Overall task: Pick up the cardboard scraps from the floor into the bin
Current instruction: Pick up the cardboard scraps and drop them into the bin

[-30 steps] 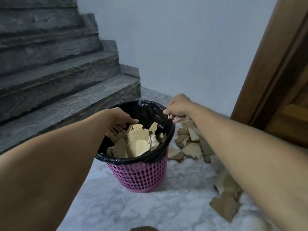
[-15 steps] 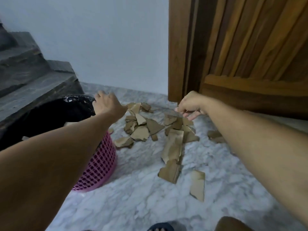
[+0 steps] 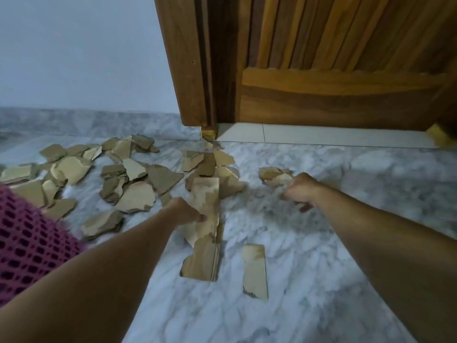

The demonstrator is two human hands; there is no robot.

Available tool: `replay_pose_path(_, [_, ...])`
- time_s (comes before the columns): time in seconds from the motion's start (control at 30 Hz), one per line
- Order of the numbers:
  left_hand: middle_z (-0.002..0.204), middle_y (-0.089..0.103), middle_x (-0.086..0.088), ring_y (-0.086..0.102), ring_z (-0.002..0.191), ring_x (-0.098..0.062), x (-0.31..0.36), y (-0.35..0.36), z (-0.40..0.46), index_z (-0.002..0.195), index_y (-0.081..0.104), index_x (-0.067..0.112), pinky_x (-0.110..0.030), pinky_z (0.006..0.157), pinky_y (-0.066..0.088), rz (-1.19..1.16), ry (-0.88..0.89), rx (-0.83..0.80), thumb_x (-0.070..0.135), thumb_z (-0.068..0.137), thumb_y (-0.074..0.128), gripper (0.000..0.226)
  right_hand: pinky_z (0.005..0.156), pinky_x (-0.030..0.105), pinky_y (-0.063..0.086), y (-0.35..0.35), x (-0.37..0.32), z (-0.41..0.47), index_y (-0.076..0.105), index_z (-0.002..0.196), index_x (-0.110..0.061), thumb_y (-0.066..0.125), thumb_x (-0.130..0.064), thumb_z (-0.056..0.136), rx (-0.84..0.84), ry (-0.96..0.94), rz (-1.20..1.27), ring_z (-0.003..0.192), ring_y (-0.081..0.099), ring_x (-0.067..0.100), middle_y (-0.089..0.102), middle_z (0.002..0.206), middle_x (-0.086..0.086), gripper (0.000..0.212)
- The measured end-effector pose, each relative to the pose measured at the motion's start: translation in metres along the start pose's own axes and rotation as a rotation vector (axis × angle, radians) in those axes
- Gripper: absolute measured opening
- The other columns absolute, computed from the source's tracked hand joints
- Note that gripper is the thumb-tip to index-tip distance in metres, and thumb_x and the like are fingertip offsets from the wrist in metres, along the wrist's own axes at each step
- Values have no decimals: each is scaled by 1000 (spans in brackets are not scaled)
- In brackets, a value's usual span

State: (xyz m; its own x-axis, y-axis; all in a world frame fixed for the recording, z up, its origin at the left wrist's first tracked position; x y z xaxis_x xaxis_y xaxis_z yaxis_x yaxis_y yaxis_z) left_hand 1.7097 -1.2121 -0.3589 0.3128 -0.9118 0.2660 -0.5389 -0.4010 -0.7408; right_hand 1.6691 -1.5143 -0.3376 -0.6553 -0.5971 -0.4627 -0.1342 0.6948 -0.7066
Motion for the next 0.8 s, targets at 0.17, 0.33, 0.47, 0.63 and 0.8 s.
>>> replay_pose_path(0.17, [139,42,-13,36,131,-33,4,42,40,142,38,8,-39,109,34,-19,-165,-76,75,35,77,132,73,32,54,-3,34,43,62,104,-5,72,-35,79,166,116,-74,94,64,31,66,108,15,41])
replay_pose_path(0.33, [130,34,-16,35,123,-30,26,69,35,137,29,4,-38,100,37,186,-204,156,71,48,79,122,109,44,34,-5,57,76,33,141,-14,56,-53,82,263,251,-195,136,31,38,31,148,19,75])
replay_pose_path(0.47, [133,27,-16,31,128,-32,35,77,37,135,24,5,-45,97,43,93,-98,195,45,54,90,112,116,56,17,3,69,104,31,147,-23,35,-49,87,111,131,-399,147,6,41,15,159,13,66])
replay_pose_path(0.63, [122,52,-15,54,114,-33,32,68,47,126,32,8,-38,86,49,-7,-8,150,31,53,93,98,105,49,28,3,55,98,53,118,-20,60,-41,78,169,112,-386,137,28,40,41,142,21,45])
replay_pose_path(0.8, [119,57,-14,57,112,-33,29,58,52,130,35,9,-36,81,47,-33,30,171,26,64,87,85,97,44,40,2,51,95,38,133,-29,66,-32,70,117,96,-388,126,30,39,31,132,14,68])
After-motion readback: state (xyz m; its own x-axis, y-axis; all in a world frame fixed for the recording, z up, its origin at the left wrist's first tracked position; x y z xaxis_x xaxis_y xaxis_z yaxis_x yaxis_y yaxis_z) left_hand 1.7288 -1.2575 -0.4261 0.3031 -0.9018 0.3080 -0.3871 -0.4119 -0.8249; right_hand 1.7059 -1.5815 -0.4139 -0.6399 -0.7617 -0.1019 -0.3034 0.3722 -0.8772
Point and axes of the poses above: each hand's wrist, its own z-axis towards the middle knuckle, its own y-axis out of the palm, x = y × z, the point moved 2 cm from there along z, towards the middle knuckle
